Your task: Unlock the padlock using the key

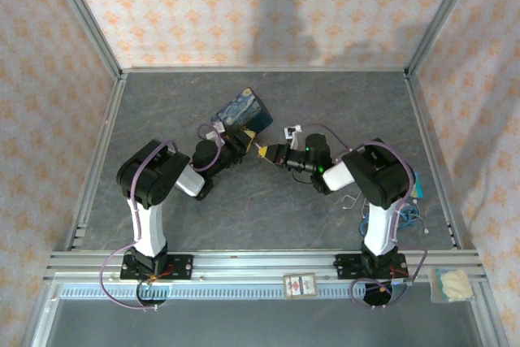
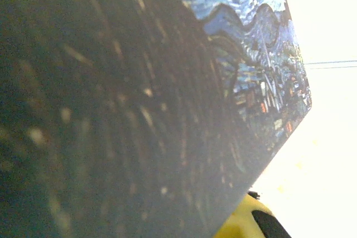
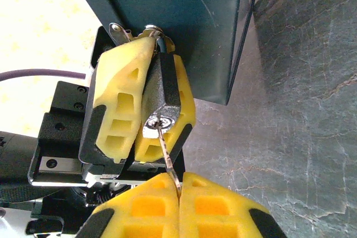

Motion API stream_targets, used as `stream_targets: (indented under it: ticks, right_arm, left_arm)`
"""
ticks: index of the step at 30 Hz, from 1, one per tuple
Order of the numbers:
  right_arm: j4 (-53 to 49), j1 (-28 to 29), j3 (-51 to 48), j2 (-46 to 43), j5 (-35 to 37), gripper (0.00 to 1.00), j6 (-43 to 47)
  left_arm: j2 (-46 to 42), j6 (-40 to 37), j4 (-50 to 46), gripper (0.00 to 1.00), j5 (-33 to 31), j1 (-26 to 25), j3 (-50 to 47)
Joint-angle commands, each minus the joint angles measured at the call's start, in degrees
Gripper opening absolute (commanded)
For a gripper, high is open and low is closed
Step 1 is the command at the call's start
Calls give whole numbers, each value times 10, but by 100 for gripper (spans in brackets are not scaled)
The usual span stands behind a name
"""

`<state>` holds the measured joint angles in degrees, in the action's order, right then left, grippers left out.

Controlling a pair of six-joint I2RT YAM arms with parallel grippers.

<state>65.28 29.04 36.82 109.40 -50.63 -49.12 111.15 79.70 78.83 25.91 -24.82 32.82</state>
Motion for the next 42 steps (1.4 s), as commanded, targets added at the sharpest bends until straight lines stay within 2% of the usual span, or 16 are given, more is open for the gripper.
stream_targets:
  ticks: [1, 6, 10, 15, 19, 26, 32, 36, 42]
  right_arm:
    - [36, -15, 29, 2, -7, 0, 1]
    - [-20, -29, 66, 8, -49, 0, 37]
    - [-35, -31, 93, 26, -63, 0, 12]
    - [28, -30, 86, 33, -58, 0, -64]
    - [26, -34, 90, 38, -52, 0, -52]
    - [-2, -45, 128, 62, -64, 0, -59]
    - [35, -44, 114, 48, -50, 0, -147]
    - [40, -40, 98, 29, -31, 0, -156]
    - [111, -32, 82, 34, -18, 0, -155]
  left_arm:
    - [3, 10, 58, 0, 34, -16, 1]
    - [-10, -11, 36, 0, 50, -21, -6]
    - [-13, -19, 38, 0, 56, -25, -8]
    - [-1, -4, 69, 0, 55, -28, -8]
    - [9, 12, 92, 0, 63, -32, -2]
    - [-13, -9, 63, 0, 60, -43, -11]
    - [-8, -6, 72, 0, 51, -46, -13]
    - [-2, -2, 73, 0, 49, -47, -8]
    - [-12, 5, 57, 0, 32, -50, -9]
